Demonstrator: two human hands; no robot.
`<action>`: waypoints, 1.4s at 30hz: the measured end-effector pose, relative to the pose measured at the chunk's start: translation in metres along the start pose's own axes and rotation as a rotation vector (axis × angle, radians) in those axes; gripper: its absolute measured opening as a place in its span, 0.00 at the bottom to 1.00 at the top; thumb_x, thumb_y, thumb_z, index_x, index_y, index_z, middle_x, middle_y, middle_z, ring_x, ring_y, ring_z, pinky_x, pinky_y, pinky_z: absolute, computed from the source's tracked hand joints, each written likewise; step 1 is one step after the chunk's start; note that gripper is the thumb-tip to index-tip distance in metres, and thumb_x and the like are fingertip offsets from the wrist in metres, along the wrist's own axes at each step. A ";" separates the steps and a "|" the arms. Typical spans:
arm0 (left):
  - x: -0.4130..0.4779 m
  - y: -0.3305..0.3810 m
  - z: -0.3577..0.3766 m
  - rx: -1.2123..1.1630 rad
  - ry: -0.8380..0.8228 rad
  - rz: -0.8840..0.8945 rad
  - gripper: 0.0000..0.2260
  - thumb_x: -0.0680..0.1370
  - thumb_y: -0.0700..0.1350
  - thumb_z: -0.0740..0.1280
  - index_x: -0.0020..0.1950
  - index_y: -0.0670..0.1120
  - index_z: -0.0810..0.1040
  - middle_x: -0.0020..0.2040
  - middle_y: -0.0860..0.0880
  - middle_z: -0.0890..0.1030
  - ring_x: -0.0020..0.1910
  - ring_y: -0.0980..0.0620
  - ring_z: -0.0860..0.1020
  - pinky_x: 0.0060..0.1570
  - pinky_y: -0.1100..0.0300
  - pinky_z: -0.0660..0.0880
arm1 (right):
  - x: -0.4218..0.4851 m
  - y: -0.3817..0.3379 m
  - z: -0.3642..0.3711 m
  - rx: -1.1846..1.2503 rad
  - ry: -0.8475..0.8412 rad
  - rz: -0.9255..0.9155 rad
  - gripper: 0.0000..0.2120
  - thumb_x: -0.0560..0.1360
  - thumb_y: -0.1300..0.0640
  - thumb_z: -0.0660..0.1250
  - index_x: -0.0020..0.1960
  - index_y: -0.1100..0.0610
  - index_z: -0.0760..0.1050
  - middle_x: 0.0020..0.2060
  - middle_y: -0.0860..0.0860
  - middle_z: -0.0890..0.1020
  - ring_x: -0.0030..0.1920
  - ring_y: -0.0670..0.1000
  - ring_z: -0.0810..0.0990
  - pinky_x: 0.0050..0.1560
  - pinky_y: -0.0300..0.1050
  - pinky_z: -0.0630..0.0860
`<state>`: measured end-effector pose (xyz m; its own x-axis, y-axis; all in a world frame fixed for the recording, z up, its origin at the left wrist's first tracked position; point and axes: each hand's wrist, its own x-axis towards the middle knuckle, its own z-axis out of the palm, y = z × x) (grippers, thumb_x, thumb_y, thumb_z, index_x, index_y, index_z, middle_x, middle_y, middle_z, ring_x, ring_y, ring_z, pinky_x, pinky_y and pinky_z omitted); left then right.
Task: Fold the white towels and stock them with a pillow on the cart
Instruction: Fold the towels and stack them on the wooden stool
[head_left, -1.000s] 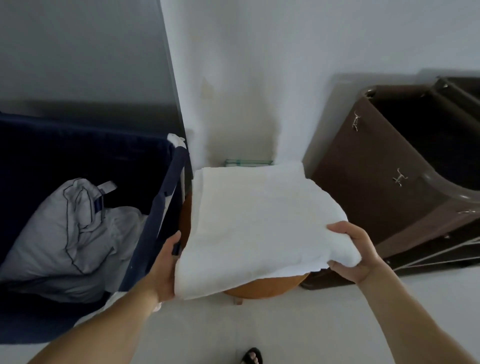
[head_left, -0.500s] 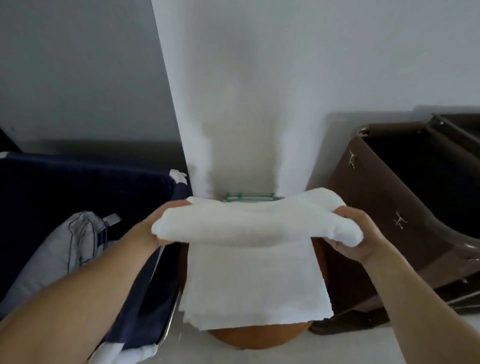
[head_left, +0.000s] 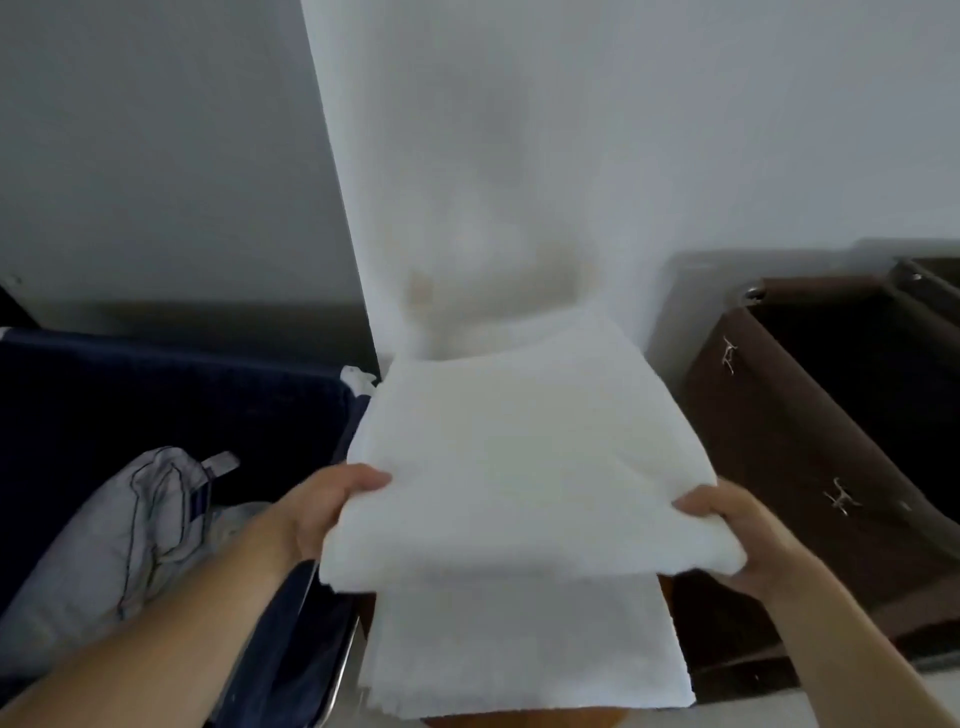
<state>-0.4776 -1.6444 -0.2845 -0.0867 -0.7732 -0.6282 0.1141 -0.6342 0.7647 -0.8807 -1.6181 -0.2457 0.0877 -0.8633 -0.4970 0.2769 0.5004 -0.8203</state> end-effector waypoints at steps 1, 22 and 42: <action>0.008 -0.032 -0.003 -0.004 -0.061 -0.043 0.21 0.70 0.39 0.69 0.62 0.36 0.76 0.50 0.37 0.84 0.47 0.40 0.83 0.47 0.48 0.78 | 0.006 0.029 -0.009 -0.074 0.050 0.079 0.29 0.63 0.66 0.66 0.65 0.61 0.74 0.53 0.68 0.82 0.46 0.67 0.83 0.41 0.59 0.82; 0.050 -0.141 -0.020 0.370 -0.065 0.131 0.40 0.67 0.46 0.82 0.73 0.56 0.65 0.64 0.56 0.79 0.63 0.56 0.77 0.62 0.52 0.75 | 0.053 0.125 -0.037 -0.718 0.422 0.160 0.20 0.74 0.44 0.72 0.57 0.58 0.76 0.48 0.54 0.82 0.47 0.57 0.81 0.51 0.54 0.78; 0.006 -0.187 0.033 1.700 0.036 0.181 0.26 0.83 0.55 0.43 0.80 0.55 0.38 0.80 0.50 0.35 0.79 0.50 0.36 0.77 0.45 0.43 | 0.040 0.206 0.007 -1.853 0.155 -0.078 0.32 0.79 0.35 0.35 0.79 0.45 0.33 0.79 0.49 0.34 0.78 0.55 0.31 0.76 0.63 0.33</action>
<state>-0.5315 -1.5305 -0.4261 -0.1685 -0.8450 -0.5076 -0.9857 0.1444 0.0868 -0.8135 -1.5505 -0.4324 0.0209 -0.9255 -0.3782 -0.9998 -0.0183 -0.0107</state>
